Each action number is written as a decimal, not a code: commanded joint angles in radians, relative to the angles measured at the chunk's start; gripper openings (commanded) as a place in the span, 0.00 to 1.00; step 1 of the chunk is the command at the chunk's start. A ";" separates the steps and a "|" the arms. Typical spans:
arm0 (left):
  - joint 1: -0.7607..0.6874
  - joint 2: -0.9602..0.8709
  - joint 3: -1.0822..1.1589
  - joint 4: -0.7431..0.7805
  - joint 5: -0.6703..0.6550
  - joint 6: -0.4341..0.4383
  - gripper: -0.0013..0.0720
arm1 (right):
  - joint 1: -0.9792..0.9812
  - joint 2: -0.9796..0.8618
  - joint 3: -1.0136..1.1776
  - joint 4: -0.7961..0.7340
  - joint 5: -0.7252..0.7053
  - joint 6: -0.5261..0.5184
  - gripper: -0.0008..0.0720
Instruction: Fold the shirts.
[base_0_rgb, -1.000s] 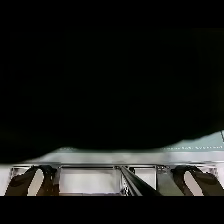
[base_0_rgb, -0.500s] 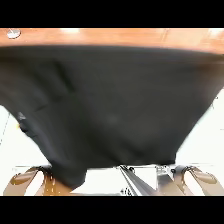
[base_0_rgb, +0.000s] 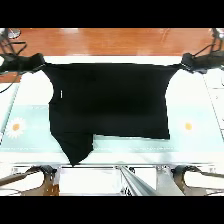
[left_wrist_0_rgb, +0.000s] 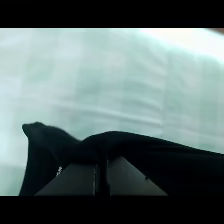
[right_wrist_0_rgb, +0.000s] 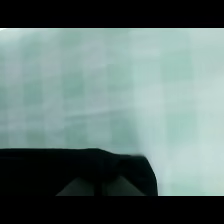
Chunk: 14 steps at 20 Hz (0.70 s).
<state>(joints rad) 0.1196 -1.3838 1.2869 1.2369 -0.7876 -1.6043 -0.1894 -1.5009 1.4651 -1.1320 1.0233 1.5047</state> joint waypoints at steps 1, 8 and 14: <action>-0.020 -0.217 0.095 -0.044 0.080 -0.144 0.05 | 0.000 -0.274 0.189 0.061 -0.005 0.044 0.06; 0.004 -0.277 0.173 -0.112 -0.137 -0.003 0.05 | -0.024 -0.328 0.238 0.092 0.173 0.016 0.06; 0.069 -0.288 0.159 -0.109 -0.497 0.196 0.05 | -0.026 -0.270 0.199 -0.012 0.431 -0.064 0.06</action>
<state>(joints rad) 0.1707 -1.6611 1.4681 1.1324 -1.1290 -1.4967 -0.2214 -1.7821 1.6871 -1.0809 1.3338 1.4689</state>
